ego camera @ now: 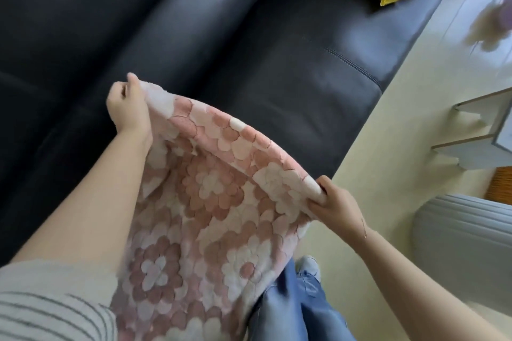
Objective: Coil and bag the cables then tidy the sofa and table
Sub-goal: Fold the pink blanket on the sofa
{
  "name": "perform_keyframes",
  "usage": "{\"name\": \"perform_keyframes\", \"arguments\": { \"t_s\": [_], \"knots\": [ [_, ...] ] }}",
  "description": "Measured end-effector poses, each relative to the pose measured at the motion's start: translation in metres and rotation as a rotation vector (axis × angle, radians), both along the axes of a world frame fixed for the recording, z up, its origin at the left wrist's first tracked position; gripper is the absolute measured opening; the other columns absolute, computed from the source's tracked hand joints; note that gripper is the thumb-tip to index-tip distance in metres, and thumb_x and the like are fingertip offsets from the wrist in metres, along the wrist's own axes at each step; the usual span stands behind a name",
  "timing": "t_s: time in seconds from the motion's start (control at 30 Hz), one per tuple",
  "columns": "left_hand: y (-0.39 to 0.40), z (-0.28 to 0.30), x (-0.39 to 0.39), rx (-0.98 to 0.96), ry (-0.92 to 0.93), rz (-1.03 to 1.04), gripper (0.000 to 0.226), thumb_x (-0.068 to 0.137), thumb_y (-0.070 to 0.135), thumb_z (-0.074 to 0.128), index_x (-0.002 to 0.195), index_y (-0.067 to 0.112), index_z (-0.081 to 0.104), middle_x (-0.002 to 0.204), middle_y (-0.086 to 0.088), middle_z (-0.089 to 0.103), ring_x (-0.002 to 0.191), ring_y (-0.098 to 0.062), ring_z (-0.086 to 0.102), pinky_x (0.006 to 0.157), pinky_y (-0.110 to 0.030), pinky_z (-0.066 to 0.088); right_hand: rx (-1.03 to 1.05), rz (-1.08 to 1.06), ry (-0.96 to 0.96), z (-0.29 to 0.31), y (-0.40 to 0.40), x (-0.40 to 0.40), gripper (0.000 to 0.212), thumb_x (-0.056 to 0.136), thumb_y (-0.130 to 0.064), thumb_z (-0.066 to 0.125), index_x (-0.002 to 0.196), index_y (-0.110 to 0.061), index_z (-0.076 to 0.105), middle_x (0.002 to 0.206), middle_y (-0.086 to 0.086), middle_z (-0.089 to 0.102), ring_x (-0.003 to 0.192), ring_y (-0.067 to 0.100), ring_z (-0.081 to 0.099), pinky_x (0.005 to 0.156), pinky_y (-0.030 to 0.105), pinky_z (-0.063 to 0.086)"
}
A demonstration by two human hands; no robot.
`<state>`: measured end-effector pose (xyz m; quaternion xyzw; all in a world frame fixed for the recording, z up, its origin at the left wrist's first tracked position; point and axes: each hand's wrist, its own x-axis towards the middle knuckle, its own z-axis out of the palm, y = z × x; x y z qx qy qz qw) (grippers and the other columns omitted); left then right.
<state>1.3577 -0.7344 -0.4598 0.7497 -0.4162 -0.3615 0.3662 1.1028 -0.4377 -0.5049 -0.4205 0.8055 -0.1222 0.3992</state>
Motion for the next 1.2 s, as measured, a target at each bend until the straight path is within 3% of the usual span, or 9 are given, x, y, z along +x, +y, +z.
{"name": "perform_keyframes", "arguments": {
  "t_s": [0.23, 0.33, 0.43, 0.6, 0.77, 0.9, 1.0, 1.1, 1.2],
  "knots": [
    [0.074, 0.038, 0.068, 0.009, 0.203, 0.104, 0.026, 0.100, 0.037, 0.047, 0.077, 0.024, 0.045, 0.087, 0.012, 0.053, 0.082, -0.001, 0.053, 0.077, -0.012, 0.044, -0.105, 0.174, -0.083, 0.022, 0.072, 0.061, 0.025, 0.075, -0.016, 0.062, 0.086, -0.028, 0.043, 0.068, -0.014, 0.053, 0.060, 0.017, 0.049, 0.057, 0.032, 0.042],
    [0.099, 0.050, 0.116, 0.026, 0.412, 0.134, 0.021, 0.100, 0.038, 0.047, 0.097, 0.020, 0.059, 0.113, -0.001, 0.067, 0.109, -0.016, 0.064, 0.098, -0.032, 0.051, -0.106, 0.273, -0.139, 0.035, 0.101, 0.097, 0.024, 0.069, -0.023, 0.054, 0.085, -0.033, 0.039, 0.066, -0.016, 0.050, 0.059, 0.015, 0.044, 0.057, 0.032, 0.040],
    [0.122, 0.059, 0.150, 0.053, 0.647, 0.165, 0.047, 0.103, 0.040, 0.037, 0.122, 0.006, 0.062, 0.120, -0.017, 0.068, 0.112, -0.031, 0.066, 0.100, -0.044, 0.049, -0.127, 0.345, -0.174, 0.039, 0.124, 0.132, 0.018, 0.066, -0.030, 0.047, 0.084, -0.028, 0.042, 0.068, -0.013, 0.049, 0.058, 0.013, 0.042, 0.056, 0.032, 0.039],
    [0.165, 0.073, 0.208, -0.013, 0.841, 0.188, 0.049, 0.102, 0.034, 0.033, 0.118, -0.002, 0.064, 0.119, -0.026, 0.066, 0.109, -0.039, 0.065, 0.097, -0.051, 0.049, -0.141, 0.489, -0.214, 0.037, 0.166, 0.217, 0.014, 0.071, -0.030, 0.048, 0.083, -0.024, 0.044, 0.069, -0.012, 0.049, 0.060, 0.015, 0.047, 0.054, 0.033, 0.037],
    [0.197, 0.073, 0.281, 0.046, 0.735, 0.126, 0.051, 0.098, 0.037, 0.044, 0.125, -0.002, 0.063, 0.118, -0.022, 0.068, 0.107, -0.034, 0.068, 0.091, -0.046, 0.055, -0.055, 0.539, -0.232, 0.022, 0.204, 0.314, 0.017, 0.068, -0.033, 0.042, 0.083, -0.030, 0.036, 0.071, -0.010, 0.046, 0.059, 0.018, 0.045, 0.048, 0.027, 0.026],
    [0.218, 0.043, 0.356, 0.188, 0.566, 0.142, 0.063, 0.085, 0.056, 0.065, 0.125, 0.007, 0.063, 0.110, -0.016, 0.072, 0.097, -0.028, 0.072, 0.080, -0.041, 0.060, 0.073, 0.588, -0.144, 0.005, 0.226, 0.386, 0.029, 0.079, -0.047, 0.044, 0.099, -0.027, 0.046, 0.096, -0.006, 0.060, 0.082, 0.025, 0.060, 0.057, 0.035, 0.033],
    [0.223, 0.008, 0.399, 0.271, 0.502, 0.145, 0.072, 0.078, 0.063, 0.069, 0.136, 0.021, 0.055, 0.125, -0.009, 0.066, 0.106, -0.023, 0.069, 0.089, -0.041, 0.057, 0.215, 0.627, -0.037, -0.011, 0.238, 0.419, 0.026, 0.086, -0.028, 0.050, 0.110, -0.021, 0.043, 0.114, -0.005, 0.053, 0.098, 0.027, 0.059, 0.062, 0.035, 0.036],
    [0.242, -0.029, 0.413, 0.378, 0.322, 0.179, 0.076, 0.077, 0.062, 0.069, 0.141, 0.032, 0.044, 0.137, 0.008, 0.050, 0.122, -0.012, 0.052, 0.108, -0.039, 0.039, 0.341, 0.640, -0.057, -0.030, 0.249, 0.438, 0.046, 0.083, -0.018, 0.047, 0.128, -0.020, 0.039, 0.126, -0.001, 0.043, 0.108, 0.032, 0.054, 0.066, 0.034, 0.036],
    [0.267, -0.063, 0.410, 0.510, 0.203, 0.153, 0.091, 0.076, 0.049, 0.076, 0.148, 0.031, 0.025, 0.145, 0.006, 0.038, 0.128, -0.017, 0.044, 0.109, -0.043, 0.037, 0.345, 0.600, -0.113, -0.043, 0.258, 0.445, 0.057, 0.085, -0.015, 0.047, 0.140, -0.029, 0.037, 0.139, -0.006, 0.037, 0.113, 0.031, 0.053, 0.078, 0.035, 0.045]
  ]
}}
